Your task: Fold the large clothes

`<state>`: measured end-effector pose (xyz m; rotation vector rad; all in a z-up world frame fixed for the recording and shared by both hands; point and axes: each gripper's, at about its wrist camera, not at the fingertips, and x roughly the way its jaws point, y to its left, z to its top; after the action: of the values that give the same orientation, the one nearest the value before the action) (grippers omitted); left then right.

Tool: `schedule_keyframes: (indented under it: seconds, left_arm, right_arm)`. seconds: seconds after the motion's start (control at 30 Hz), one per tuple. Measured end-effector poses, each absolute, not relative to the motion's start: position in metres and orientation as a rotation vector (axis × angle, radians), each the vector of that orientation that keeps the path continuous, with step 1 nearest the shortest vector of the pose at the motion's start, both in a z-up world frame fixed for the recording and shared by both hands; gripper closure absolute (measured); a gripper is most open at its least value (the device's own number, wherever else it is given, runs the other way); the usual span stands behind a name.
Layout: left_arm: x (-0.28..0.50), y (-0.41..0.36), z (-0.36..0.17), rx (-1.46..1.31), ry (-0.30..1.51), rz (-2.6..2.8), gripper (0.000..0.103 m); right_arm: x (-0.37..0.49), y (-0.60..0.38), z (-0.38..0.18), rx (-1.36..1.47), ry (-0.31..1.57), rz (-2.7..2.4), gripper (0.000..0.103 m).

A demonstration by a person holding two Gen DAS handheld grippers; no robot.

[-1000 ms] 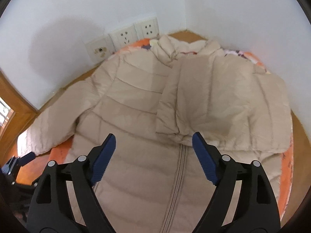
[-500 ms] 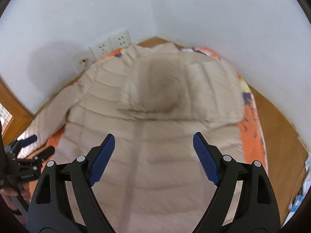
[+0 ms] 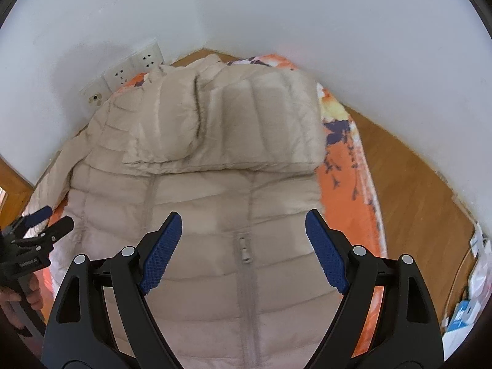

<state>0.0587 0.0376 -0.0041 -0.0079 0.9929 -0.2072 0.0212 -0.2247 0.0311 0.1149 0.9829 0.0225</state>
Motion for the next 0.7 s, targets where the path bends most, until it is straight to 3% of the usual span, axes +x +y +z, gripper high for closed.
schedule_keyframes:
  seconds: [0.7]
  left_arm:
    - [0.130, -0.134, -0.004, -0.002, 0.966, -0.319, 0.005]
  right_arm:
    - [0.075, -0.335, 0.003, 0.175, 1.045, 0.014, 0.021]
